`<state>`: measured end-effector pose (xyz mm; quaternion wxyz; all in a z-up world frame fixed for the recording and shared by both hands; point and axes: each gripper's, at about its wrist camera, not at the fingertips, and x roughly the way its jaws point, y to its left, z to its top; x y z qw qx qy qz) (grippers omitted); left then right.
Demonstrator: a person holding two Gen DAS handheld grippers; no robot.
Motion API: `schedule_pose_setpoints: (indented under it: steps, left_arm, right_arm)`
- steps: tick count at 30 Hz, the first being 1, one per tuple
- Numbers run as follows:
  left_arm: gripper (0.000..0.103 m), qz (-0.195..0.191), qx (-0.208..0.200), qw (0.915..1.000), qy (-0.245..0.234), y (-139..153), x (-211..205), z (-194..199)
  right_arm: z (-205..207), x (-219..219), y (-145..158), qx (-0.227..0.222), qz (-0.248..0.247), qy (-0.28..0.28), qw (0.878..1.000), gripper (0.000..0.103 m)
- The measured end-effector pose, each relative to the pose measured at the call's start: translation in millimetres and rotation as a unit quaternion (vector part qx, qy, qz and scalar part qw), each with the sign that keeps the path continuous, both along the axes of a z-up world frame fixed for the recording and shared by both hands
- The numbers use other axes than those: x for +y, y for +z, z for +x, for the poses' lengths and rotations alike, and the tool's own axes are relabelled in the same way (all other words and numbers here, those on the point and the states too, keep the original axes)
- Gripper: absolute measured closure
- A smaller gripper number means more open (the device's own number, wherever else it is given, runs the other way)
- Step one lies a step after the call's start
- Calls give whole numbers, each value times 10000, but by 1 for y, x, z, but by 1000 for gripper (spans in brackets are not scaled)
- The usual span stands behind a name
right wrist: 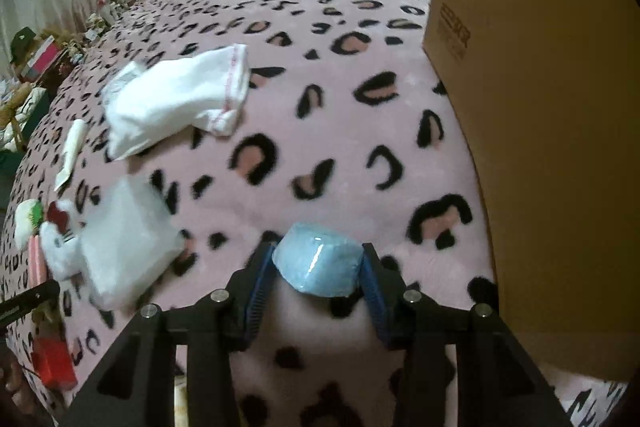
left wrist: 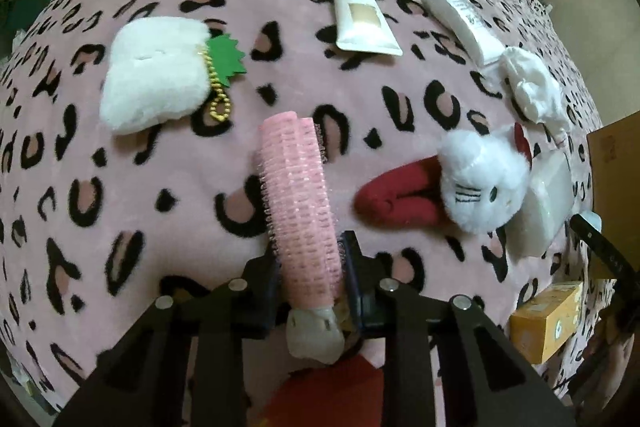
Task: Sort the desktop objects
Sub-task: 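Grasp the light blue block with the right tool while the left tool grasps the pink hair roller, then lift and carry the blue block and pink roller toward the cardboard box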
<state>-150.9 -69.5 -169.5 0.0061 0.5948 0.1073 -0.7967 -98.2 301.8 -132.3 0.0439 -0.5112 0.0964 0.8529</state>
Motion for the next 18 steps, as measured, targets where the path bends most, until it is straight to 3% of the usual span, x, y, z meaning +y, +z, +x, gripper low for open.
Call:
schedule_pose_setpoints:
  steps: [10,18]
  left_arm:
    - [75,-193,299,9993,-112,30,2,14]
    - [75,-394,572,9971,-303,75,3,42]
  right_arm:
    - [7,-59,63,671,-74,492,9965,60]
    - [10,-121,83,824,-277,864,9925,60]
